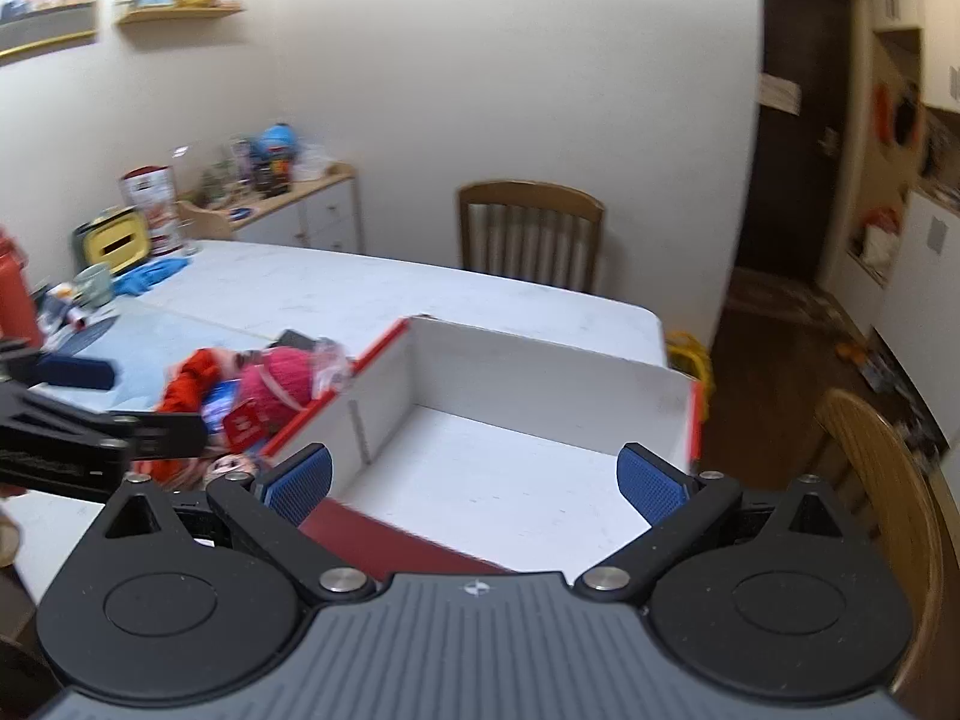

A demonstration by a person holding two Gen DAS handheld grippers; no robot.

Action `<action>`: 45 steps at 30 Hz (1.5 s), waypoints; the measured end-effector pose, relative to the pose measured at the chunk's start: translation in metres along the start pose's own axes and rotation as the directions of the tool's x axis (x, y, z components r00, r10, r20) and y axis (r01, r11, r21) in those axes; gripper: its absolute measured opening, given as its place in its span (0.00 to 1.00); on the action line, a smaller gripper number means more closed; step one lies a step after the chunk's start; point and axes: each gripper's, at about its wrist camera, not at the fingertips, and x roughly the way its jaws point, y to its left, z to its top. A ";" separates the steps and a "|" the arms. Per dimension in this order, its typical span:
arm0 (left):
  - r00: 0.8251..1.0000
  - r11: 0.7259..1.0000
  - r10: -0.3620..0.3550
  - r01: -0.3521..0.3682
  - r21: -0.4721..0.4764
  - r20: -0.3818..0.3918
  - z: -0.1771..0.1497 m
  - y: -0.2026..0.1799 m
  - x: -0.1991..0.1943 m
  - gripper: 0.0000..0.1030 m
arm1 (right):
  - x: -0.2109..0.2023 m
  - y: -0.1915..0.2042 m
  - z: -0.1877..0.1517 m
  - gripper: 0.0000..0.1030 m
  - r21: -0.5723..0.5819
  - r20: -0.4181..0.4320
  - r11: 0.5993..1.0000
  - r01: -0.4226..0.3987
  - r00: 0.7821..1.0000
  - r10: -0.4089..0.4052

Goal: Organize objects
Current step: 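Move the left gripper down to the red cloth on the pile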

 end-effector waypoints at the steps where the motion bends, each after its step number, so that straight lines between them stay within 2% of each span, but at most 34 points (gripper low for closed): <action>1: 1.000 1.000 0.008 -0.009 -0.014 -0.003 0.000 0.005 0.003 0.99 | 0.003 -0.004 0.001 0.99 0.019 -0.010 1.000 0.010 1.000 -0.010; 7: 0.997 0.994 0.072 -0.074 -0.082 -0.023 0.005 0.040 0.030 0.98 | 0.014 -0.021 0.002 0.99 0.053 -0.058 0.992 0.117 0.992 -0.114; 13: 0.986 0.984 0.162 -0.164 -0.069 -0.029 0.009 0.071 0.055 0.95 | 0.036 -0.046 0.006 0.98 0.114 -0.088 0.973 0.200 0.978 -0.190; 18: 0.974 0.974 0.216 -0.220 -0.061 -0.069 0.009 0.094 0.077 0.94 | 0.064 -0.058 0.004 0.96 0.099 -0.153 0.961 0.258 0.958 -0.241; 21: 0.966 0.967 0.243 -0.249 -0.056 -0.091 0.007 0.106 0.087 0.94 | 0.080 -0.066 0.002 0.87 0.103 -0.200 0.958 0.269 0.949 -0.245; 28: 0.953 0.957 0.263 -0.277 -0.083 -0.149 -0.001 0.131 0.109 0.89 | 0.110 -0.080 -0.007 0.82 0.072 -0.286 0.948 0.309 0.917 -0.277; 31: 0.950 0.955 0.260 -0.279 -0.096 -0.174 -0.003 0.137 0.116 0.87 | 0.119 -0.087 -0.010 0.79 0.121 -0.340 0.950 0.288 0.911 -0.233; 34: 0.948 0.953 0.265 -0.285 -0.103 -0.175 -0.003 0.141 0.119 0.85 | 0.123 -0.090 -0.013 0.66 0.152 -0.376 0.952 0.264 0.907 -0.192; 38: 0.950 0.958 0.250 -0.270 -0.092 -0.189 -0.005 0.140 0.126 0.80 | 0.127 -0.085 -0.016 0.50 0.124 -0.405 0.950 0.286 0.889 -0.215; 41: 0.946 0.958 0.250 -0.272 -0.088 -0.204 -0.007 0.142 0.134 0.74 | 0.129 -0.085 -0.017 0.47 0.121 -0.416 0.947 0.297 0.882 -0.223; 45: 0.949 0.959 0.226 -0.256 -0.120 -0.218 -0.008 0.147 0.138 0.65 | 0.130 -0.083 -0.019 0.32 0.099 -0.426 0.949 0.298 0.875 -0.230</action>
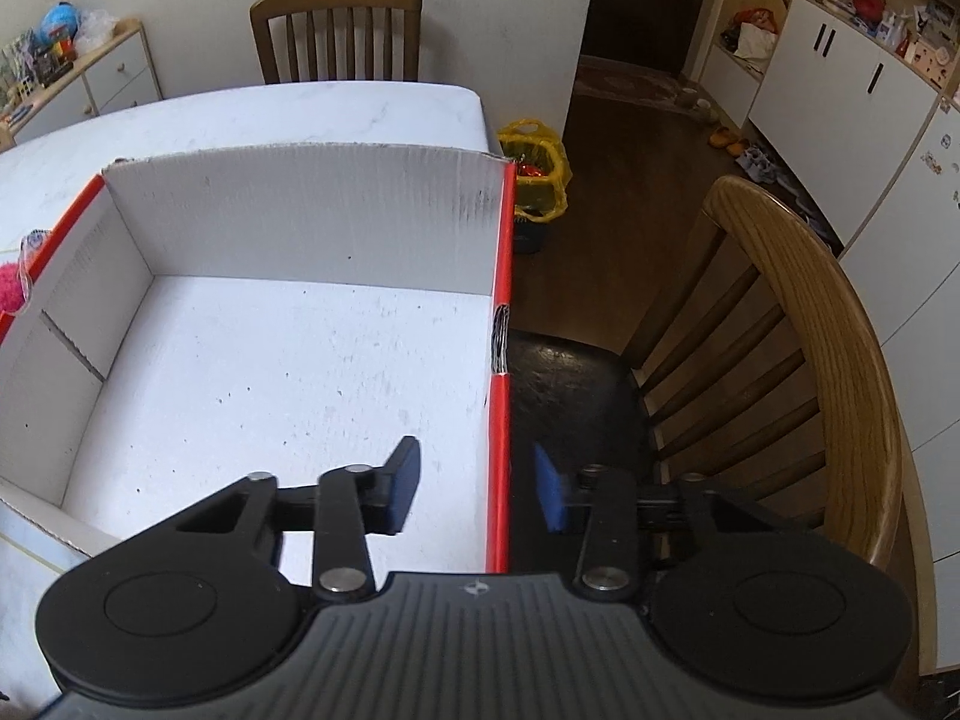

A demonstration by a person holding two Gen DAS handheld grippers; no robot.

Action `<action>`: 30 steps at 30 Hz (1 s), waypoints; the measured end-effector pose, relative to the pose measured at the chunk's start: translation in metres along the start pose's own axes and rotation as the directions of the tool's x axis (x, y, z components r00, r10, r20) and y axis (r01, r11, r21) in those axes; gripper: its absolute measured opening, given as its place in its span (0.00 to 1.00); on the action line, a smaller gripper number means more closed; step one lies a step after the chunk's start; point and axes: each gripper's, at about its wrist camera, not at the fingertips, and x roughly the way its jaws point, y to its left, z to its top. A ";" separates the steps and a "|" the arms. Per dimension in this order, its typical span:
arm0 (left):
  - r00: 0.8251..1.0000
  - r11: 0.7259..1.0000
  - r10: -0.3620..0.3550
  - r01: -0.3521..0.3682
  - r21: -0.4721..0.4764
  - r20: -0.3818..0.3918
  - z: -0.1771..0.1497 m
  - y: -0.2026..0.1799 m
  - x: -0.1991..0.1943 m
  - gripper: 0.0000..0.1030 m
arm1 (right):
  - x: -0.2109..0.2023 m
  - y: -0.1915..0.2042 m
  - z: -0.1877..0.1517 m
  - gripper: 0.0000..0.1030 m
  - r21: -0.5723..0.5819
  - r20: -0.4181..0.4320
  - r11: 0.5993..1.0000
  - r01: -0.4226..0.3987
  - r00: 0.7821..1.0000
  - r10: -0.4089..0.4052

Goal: Organize objects
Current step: 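Move the left gripper down to the red cloth on the pile, then close the left gripper on the red cloth and lift it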

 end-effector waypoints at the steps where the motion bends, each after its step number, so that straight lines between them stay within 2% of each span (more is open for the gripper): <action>1: 1.000 1.000 -0.001 0.001 -0.001 -0.003 0.000 0.000 0.000 0.60 | 0.000 0.000 -0.001 0.32 -0.002 -0.003 1.000 -0.003 1.000 0.003; 5: 1.000 1.000 -0.017 0.018 0.007 -0.013 0.001 -0.003 -0.002 0.42 | 0.000 0.002 -0.001 0.22 -0.011 -0.001 1.000 0.002 1.000 -0.002; 11: 1.000 1.000 -0.018 0.018 0.021 -0.005 0.002 -0.003 -0.007 0.30 | 0.001 -0.002 -0.003 0.08 -0.009 -0.005 0.999 0.031 1.000 -0.031; 21: 0.995 0.995 -0.096 0.095 0.017 0.033 0.010 0.008 -0.038 0.28 | -0.001 0.002 -0.002 0.08 -0.021 -0.006 0.998 0.056 0.998 -0.056; 26: 0.986 0.987 -0.158 0.156 0.029 0.050 0.015 0.016 -0.051 0.28 | -0.002 0.004 -0.001 0.08 -0.020 -0.007 0.998 0.062 0.998 -0.062; 30: 0.972 0.975 -0.223 0.221 0.037 0.070 0.021 0.018 -0.059 0.28 | -0.003 0.005 -0.002 0.08 -0.016 -0.007 0.998 0.059 0.998 -0.059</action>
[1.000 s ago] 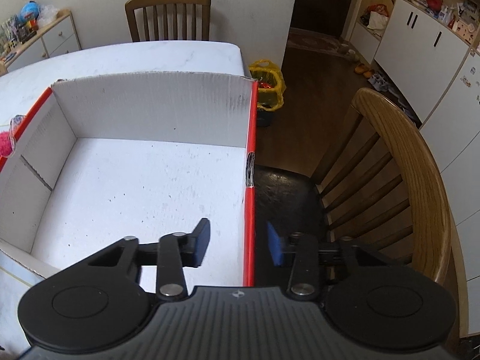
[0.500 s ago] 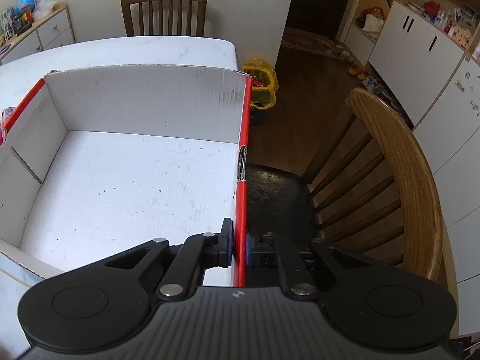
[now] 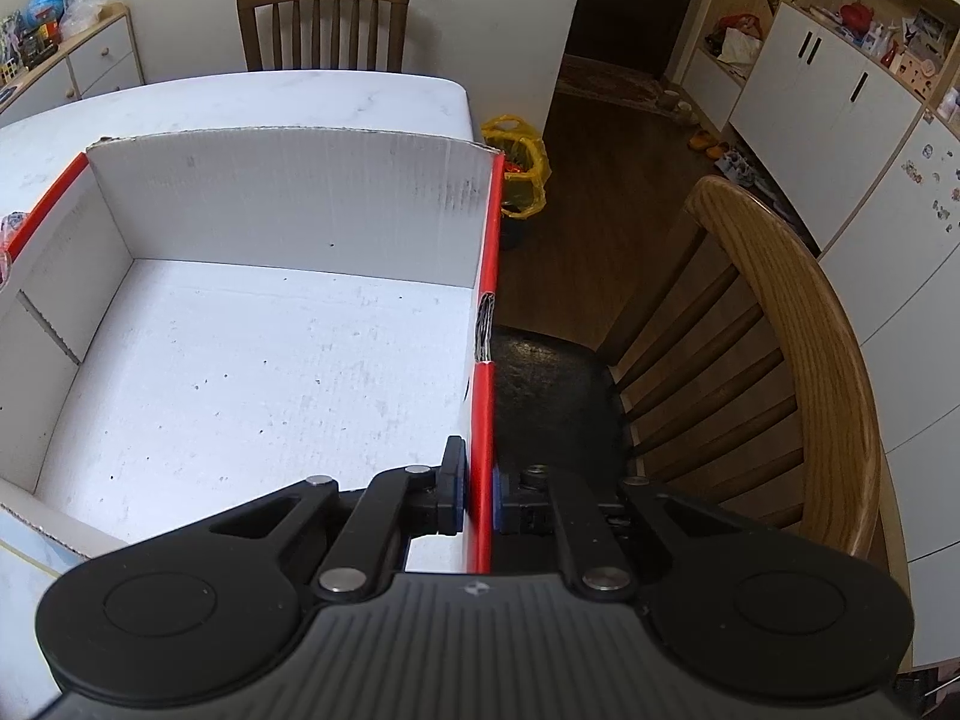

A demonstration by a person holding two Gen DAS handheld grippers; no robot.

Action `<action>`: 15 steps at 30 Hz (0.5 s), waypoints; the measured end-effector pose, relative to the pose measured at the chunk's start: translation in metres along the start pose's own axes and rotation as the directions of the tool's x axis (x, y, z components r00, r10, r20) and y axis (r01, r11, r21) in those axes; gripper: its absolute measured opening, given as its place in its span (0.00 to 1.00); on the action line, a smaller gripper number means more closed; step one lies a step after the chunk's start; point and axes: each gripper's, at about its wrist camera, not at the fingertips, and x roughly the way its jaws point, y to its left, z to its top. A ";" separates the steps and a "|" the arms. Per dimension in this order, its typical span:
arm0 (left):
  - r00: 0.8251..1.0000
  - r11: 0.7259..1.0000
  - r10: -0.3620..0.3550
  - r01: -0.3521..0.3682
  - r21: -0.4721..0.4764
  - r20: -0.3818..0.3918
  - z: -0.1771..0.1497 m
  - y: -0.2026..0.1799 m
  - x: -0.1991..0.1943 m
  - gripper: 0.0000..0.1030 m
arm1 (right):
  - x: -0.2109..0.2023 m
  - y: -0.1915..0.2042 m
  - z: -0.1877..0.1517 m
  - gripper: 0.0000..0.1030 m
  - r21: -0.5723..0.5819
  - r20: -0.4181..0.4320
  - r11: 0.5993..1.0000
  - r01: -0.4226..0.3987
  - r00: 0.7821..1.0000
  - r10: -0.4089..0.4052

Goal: Organize objects
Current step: 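Close the left gripper on the red cloth and lift it, then carry the red cloth into the white box with the left gripper and release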

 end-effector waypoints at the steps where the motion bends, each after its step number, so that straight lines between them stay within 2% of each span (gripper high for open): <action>1: 1.000 1.000 -0.019 0.019 0.004 0.002 0.002 -0.001 -0.001 0.28 | -0.001 0.002 -0.001 0.08 -0.004 -0.001 1.000 -0.002 1.000 0.002; 9: 0.990 0.988 -0.143 0.142 0.063 0.014 0.015 -0.037 -0.010 0.28 | -0.006 0.010 -0.008 0.08 -0.008 0.003 1.000 0.002 1.000 -0.002; 15: 0.974 0.969 -0.224 0.222 0.108 0.012 0.025 -0.094 -0.011 0.28 | -0.008 0.007 -0.008 0.08 -0.032 0.008 0.999 -0.043 0.999 0.044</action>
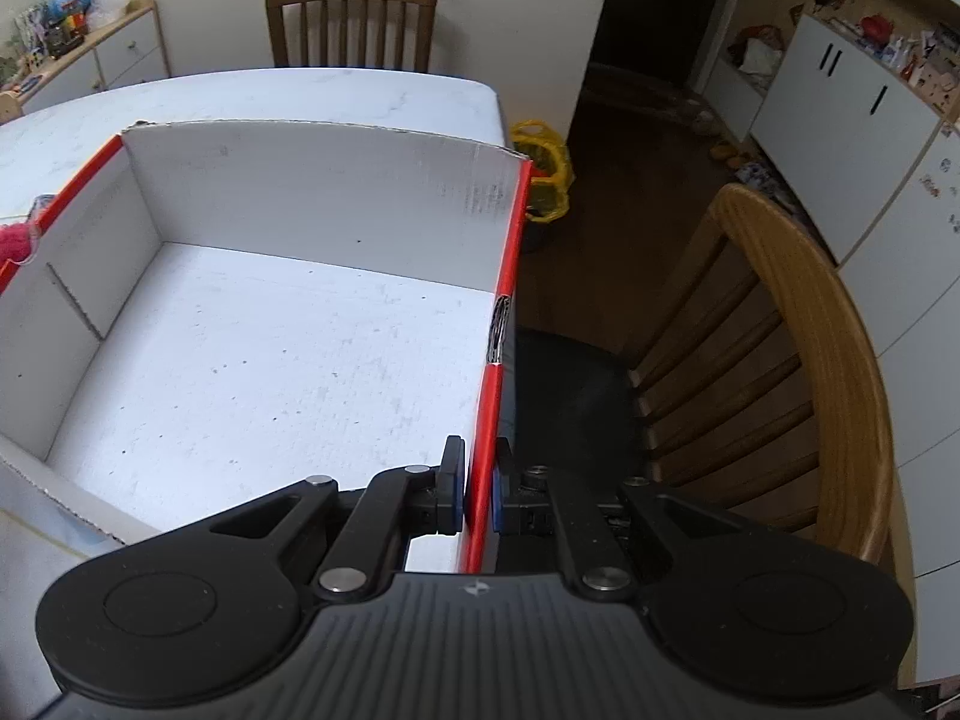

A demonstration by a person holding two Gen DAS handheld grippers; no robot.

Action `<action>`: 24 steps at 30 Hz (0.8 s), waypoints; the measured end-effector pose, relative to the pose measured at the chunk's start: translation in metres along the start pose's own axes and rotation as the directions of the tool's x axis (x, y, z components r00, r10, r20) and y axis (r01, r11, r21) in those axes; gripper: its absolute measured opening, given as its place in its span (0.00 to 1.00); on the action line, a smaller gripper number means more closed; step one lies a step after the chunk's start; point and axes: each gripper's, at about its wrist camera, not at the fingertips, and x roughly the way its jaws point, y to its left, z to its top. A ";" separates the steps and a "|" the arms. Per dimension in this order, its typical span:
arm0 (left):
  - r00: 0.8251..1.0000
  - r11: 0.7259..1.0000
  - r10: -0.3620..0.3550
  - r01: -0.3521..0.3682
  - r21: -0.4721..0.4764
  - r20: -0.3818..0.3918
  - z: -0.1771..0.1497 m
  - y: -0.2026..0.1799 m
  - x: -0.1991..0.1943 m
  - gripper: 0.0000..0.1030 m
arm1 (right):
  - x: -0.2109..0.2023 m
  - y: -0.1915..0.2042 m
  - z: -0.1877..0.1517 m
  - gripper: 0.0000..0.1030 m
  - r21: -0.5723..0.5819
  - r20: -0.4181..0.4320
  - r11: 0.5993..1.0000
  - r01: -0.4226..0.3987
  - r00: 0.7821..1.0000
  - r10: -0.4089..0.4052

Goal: Organize objects
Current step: 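Carry the red cloth into the white box with the left gripper and release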

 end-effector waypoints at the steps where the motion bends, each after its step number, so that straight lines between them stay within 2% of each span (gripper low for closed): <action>1: 1.000 1.000 -0.013 0.013 0.012 -0.004 0.002 -0.011 0.004 0.28 | -0.001 0.000 -0.001 0.08 -0.002 0.000 1.000 -0.008 1.000 0.008; 6: 0.997 0.995 -0.063 0.065 0.072 -0.035 0.011 -0.066 0.027 0.28 | -0.002 0.000 -0.002 0.08 -0.015 -0.006 0.999 -0.041 0.999 0.041; 13: 0.982 0.983 -0.092 0.117 0.144 -0.166 0.003 -0.130 0.083 0.28 | -0.002 0.005 0.000 0.08 -0.038 -0.016 0.997 -0.061 0.998 0.061; 18: 0.959 0.973 -0.100 0.149 0.173 -0.265 -0.008 -0.162 0.125 0.28 | -0.001 0.004 -0.001 0.08 -0.022 -0.023 0.998 -0.063 0.998 0.062; 24: 0.932 0.966 -0.107 0.180 0.186 -0.346 -0.017 -0.181 0.166 0.28 | 0.000 0.000 -0.002 0.08 -0.018 -0.025 0.997 -0.082 0.996 0.081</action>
